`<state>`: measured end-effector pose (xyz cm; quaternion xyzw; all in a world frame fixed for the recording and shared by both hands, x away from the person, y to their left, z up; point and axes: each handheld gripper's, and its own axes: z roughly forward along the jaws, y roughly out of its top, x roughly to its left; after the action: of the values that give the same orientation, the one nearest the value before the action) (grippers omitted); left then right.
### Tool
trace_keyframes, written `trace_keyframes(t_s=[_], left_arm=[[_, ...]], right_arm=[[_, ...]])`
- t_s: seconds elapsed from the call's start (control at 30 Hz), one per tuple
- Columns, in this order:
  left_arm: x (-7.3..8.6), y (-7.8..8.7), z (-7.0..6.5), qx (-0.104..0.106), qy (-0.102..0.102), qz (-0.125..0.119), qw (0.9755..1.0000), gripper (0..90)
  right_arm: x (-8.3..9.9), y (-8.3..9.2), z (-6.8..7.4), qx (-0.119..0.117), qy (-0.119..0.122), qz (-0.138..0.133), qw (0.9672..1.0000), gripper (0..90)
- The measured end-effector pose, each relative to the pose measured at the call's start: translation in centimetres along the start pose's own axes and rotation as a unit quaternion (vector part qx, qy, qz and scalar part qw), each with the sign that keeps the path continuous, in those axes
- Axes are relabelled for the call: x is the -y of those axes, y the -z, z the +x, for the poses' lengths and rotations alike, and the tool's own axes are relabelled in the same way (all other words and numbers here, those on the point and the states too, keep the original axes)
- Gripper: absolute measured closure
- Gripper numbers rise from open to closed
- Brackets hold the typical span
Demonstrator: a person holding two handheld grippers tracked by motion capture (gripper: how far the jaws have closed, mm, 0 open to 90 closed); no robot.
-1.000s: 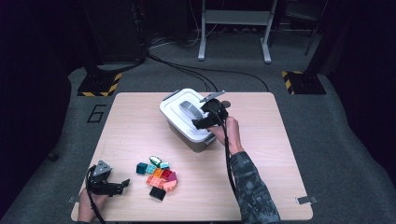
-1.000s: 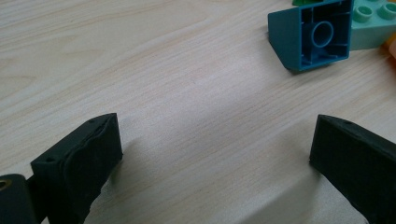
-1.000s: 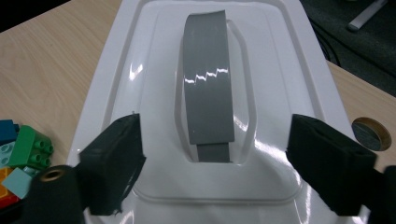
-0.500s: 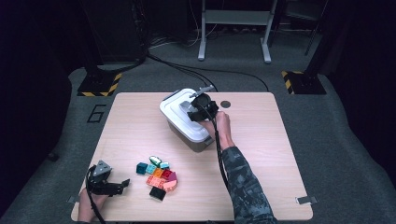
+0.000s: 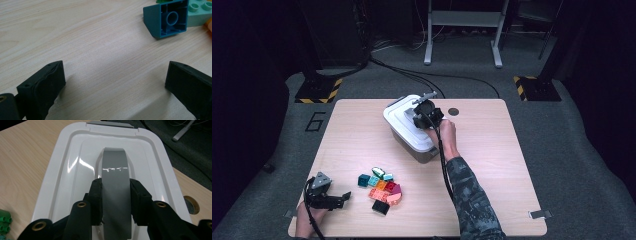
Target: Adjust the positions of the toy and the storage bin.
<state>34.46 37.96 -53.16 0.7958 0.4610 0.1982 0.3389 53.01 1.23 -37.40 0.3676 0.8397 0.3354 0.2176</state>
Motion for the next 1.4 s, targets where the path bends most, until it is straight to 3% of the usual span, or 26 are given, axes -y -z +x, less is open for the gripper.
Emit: trace_keyframes(t_s=[0.37, 0.77, 0.9, 1.07, 1.1, 1.4], left_arm=[[0.0, 0.0, 0.0, 0.000, 0.000, 0.000, 1.0000, 2.5], [0.0, 0.1, 0.0, 0.001, -0.004, 0.004, 1.0000, 2.5], [0.0, 0.1, 0.1, 0.001, -0.004, 0.004, 1.0000, 2.5], [0.0, 0.0, -0.1, 0.002, 0.013, -0.003, 0.9999, 2.8], [0.0, 0.0, -0.1, 0.002, 0.006, 0.001, 1.0000, 2.8], [0.0, 0.0, -0.1, 0.002, 0.006, 0.001, 1.0000, 2.8]], right_arm=[[-0.4, 0.9, 0.4, 0.010, 0.009, -0.018, 0.9998, 66.6], [-1.3, 3.1, 0.5, 0.011, 0.018, -0.041, 0.9989, 66.5], [-1.4, 3.9, 0.4, 0.015, 0.009, -0.046, 0.9988, 66.6], [-1.2, 4.9, -0.3, 0.021, 0.012, -0.056, 0.9981, 66.5], [-1.1, 5.1, -0.4, 0.023, 0.009, -0.057, 0.9981, 66.6], [-0.3, 7.3, -2.2, 0.046, -0.007, -0.069, 0.9965, 66.6]])
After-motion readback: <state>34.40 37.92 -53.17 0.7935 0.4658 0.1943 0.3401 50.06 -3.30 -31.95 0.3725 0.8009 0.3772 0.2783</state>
